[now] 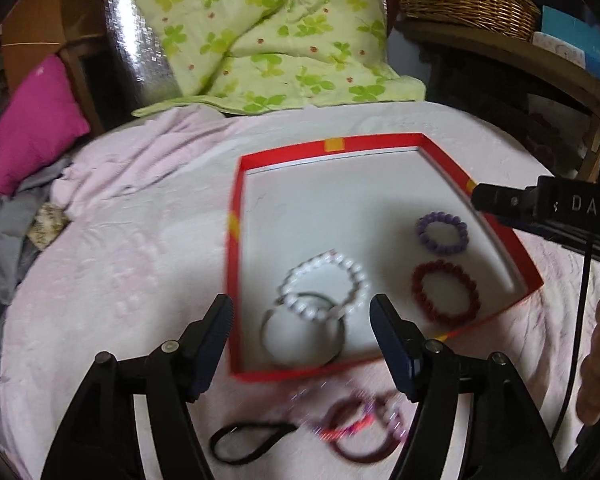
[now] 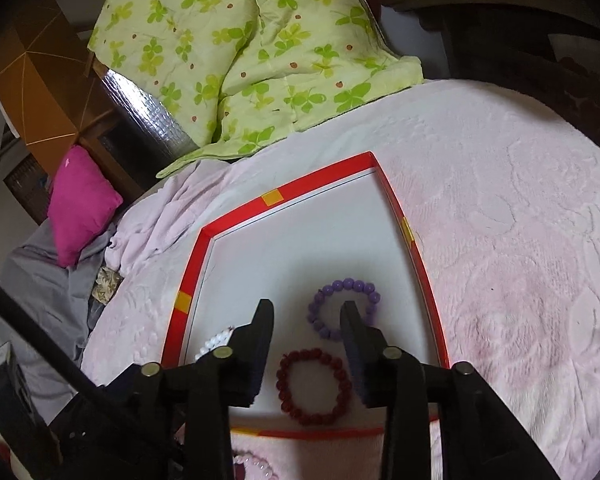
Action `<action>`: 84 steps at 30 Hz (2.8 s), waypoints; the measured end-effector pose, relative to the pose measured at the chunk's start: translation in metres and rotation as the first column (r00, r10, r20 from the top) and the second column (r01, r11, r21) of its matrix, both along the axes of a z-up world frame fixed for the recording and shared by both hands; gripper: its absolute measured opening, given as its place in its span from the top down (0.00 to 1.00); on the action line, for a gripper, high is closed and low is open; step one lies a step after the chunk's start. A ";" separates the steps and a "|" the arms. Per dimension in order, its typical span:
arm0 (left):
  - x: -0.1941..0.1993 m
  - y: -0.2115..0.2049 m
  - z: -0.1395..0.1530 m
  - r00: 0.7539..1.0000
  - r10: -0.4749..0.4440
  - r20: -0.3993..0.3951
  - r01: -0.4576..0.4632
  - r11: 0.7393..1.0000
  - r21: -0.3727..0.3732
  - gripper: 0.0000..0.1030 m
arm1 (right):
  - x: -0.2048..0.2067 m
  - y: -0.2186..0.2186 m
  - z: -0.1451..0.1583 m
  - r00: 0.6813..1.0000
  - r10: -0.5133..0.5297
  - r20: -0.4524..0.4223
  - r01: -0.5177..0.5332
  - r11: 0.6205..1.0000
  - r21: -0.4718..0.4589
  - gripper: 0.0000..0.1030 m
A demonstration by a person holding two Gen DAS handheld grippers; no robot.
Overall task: Organize jewelry
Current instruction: 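Withdraw both open tools from the tray toward the remaining bracelets, then grasp the black carabiner loop with the left tool while the right tool grasps the small pink bead bracelet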
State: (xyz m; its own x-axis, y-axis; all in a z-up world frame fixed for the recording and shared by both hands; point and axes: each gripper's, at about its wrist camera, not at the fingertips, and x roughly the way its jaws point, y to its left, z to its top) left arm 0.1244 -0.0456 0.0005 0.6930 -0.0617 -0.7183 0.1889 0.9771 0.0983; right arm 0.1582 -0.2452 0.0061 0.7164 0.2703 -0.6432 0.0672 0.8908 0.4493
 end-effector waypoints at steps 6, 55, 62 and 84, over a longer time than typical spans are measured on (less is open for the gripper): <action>-0.031 0.031 0.001 0.995 0.087 0.041 -0.088 0.996 0.008 0.28 | -0.018 0.014 0.006 1.000 0.001 0.004 -0.001 1.000 -0.031 0.63; -0.063 0.060 -0.035 0.995 0.078 -0.057 -0.068 0.984 0.164 0.28 | -0.083 0.041 -0.055 0.942 0.204 -0.266 -0.230 0.971 -0.071 0.51; -0.062 0.057 -0.035 0.996 0.058 -0.061 -0.048 0.986 0.160 0.28 | -0.082 0.045 -0.057 0.941 0.201 -0.273 -0.235 0.967 -0.098 0.51; -0.064 0.059 -0.037 0.996 0.055 -0.065 -0.043 0.984 0.174 0.28 | -0.077 0.053 -0.056 0.945 0.194 -0.265 -0.234 0.964 -0.127 0.50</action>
State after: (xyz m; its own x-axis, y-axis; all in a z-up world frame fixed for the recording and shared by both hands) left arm 0.0601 0.0137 -0.0364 0.6404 0.1001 -0.7615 0.1535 0.9548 0.2547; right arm 0.0816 -0.1923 -0.0502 0.4653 0.2825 -0.8388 -0.0412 0.9536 0.2983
